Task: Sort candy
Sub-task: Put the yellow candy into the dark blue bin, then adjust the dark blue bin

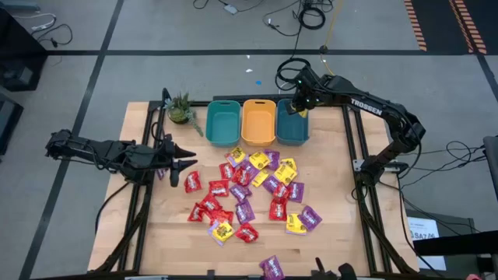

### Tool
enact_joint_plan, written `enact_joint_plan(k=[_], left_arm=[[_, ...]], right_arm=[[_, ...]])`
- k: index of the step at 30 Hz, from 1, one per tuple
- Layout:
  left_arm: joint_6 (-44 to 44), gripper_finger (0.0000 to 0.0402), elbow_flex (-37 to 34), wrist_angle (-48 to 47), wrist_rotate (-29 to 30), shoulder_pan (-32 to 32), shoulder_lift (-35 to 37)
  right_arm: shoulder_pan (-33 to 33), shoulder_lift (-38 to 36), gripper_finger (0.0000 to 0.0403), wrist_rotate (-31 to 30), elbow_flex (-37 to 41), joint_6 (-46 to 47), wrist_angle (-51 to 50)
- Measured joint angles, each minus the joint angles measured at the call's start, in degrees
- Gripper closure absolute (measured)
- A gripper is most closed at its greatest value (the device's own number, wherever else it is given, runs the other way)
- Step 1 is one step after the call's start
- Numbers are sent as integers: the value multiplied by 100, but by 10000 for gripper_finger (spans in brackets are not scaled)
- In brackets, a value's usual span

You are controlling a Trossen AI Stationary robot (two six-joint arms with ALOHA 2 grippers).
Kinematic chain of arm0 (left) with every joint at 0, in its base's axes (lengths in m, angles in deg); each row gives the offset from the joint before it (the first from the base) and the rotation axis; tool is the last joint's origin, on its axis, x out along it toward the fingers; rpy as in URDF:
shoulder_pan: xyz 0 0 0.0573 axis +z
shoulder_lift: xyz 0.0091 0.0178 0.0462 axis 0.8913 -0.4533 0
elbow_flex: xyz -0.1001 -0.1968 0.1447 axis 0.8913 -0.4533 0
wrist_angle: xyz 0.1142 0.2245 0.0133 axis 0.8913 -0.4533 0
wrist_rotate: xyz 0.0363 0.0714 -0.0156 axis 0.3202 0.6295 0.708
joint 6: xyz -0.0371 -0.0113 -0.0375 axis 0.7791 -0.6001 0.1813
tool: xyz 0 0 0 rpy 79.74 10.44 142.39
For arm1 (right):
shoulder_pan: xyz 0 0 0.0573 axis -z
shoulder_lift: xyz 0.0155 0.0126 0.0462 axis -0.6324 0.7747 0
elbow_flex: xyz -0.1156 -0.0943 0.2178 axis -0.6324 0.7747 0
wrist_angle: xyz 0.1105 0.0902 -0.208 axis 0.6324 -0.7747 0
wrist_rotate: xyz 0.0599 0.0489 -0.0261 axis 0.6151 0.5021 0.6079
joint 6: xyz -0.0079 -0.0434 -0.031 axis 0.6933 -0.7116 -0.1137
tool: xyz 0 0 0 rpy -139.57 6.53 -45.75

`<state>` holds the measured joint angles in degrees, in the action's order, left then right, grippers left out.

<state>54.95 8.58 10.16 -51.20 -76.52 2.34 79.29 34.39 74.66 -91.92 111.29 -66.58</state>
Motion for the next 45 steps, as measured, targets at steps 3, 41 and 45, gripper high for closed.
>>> enact_joint_plan(k=[3,41,45], left_arm=[[1,269,0,0,65,0,0],[-42,269,0,-119,206,2,0],[-36,269,0,-214,205,2,0]], right_arm=[[51,-18,252,-3,0,-107,29],[364,13,181,268,695,762,-335],[475,15,186,296,1223,954,59]])
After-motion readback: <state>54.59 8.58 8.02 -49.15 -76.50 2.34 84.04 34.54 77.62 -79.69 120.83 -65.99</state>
